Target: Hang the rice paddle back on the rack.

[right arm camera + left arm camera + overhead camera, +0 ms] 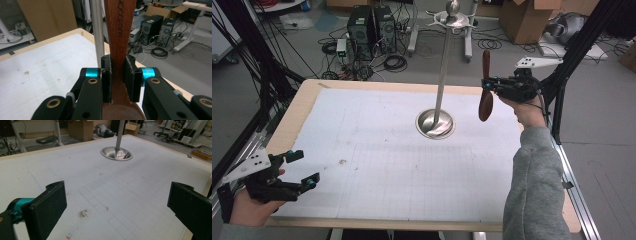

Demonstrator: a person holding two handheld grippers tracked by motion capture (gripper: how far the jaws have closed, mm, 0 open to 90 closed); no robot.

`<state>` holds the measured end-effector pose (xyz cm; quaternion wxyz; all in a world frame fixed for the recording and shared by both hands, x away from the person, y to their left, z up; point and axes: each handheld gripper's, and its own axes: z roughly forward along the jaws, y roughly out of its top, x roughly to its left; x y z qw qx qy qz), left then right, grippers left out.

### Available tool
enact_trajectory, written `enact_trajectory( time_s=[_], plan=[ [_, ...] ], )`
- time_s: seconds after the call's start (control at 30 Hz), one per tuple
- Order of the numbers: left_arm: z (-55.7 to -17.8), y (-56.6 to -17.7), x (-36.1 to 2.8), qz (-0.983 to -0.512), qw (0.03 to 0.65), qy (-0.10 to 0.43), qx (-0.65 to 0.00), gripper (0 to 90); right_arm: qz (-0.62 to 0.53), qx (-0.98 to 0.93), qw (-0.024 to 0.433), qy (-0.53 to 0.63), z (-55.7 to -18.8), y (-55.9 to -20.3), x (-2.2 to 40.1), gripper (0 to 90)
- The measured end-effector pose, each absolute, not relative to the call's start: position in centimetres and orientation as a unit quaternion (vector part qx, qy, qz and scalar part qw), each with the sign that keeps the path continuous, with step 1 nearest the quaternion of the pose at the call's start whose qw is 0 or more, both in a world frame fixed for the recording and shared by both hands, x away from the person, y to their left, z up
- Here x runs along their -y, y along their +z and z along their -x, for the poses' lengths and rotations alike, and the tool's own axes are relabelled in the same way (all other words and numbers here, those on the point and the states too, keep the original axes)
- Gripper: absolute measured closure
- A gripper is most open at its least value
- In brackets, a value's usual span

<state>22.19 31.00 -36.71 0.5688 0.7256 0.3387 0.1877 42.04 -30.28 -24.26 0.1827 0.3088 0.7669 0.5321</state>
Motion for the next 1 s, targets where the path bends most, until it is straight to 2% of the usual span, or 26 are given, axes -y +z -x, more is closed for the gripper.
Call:
enact_trajectory(
  time_s=[0.53,1.0],
  plan=[
    [-21.4,-36.7,-31.6,-0.723,0.570,0.189,-0.343,2.8,-0.294,-0.751,0.182,0.562,-42.6,-22.5,29.3,78.0],
    [-21.2,-36.7,-31.6,-0.723,0.567,0.190,-0.345,2.8,-0.286,-0.751,0.203,0.560,-42.1,-20.3,29.1,78.0]
  ],
)
